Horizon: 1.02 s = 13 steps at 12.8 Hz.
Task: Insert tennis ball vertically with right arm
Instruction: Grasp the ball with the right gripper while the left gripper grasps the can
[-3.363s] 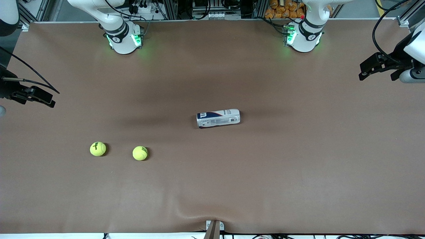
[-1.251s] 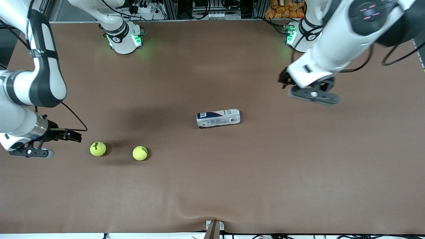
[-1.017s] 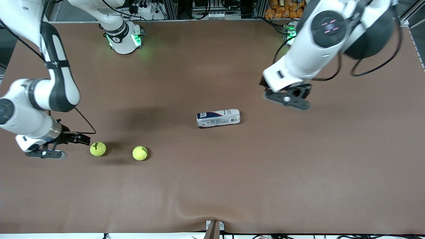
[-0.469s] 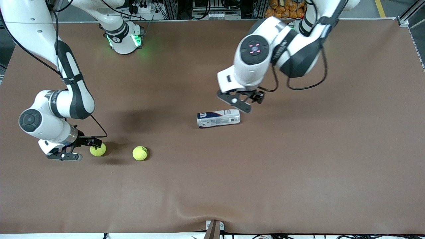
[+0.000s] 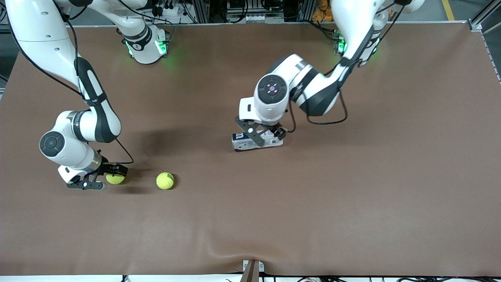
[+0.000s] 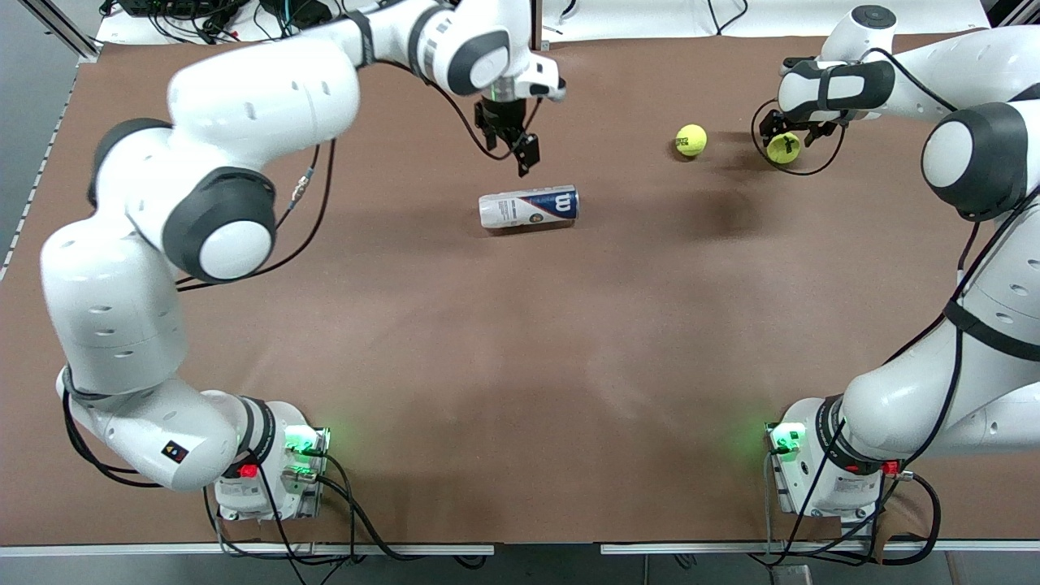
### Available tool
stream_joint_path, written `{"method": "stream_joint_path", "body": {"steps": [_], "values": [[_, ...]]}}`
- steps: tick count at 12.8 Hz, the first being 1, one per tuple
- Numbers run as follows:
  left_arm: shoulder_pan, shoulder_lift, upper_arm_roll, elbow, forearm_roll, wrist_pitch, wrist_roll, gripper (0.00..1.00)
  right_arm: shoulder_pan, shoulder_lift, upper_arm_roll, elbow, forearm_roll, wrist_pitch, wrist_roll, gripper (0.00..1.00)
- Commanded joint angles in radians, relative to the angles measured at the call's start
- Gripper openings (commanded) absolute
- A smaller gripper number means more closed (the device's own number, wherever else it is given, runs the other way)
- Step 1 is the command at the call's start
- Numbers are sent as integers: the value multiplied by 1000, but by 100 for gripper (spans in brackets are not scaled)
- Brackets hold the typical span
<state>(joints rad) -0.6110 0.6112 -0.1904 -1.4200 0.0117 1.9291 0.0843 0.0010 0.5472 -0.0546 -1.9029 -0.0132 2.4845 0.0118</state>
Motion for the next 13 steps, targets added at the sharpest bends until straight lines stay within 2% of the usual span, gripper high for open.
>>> {"method": "stream_joint_path", "body": {"steps": [1, 8, 11, 13], "values": [[-52, 65, 12, 46, 31, 92, 9, 100, 1, 5, 2, -11, -2, 30, -6, 100], [-130, 173, 16, 44, 157, 278, 17, 100, -6, 33, 1, -10, -5, 77, -28, 99], [-138, 197, 16, 44, 257, 324, 31, 100, -15, 33, 1, -8, -5, 77, -91, 49], [-136, 197, 16, 44, 260, 335, 86, 100, -18, 33, 1, -4, -5, 77, -93, 24]]}}
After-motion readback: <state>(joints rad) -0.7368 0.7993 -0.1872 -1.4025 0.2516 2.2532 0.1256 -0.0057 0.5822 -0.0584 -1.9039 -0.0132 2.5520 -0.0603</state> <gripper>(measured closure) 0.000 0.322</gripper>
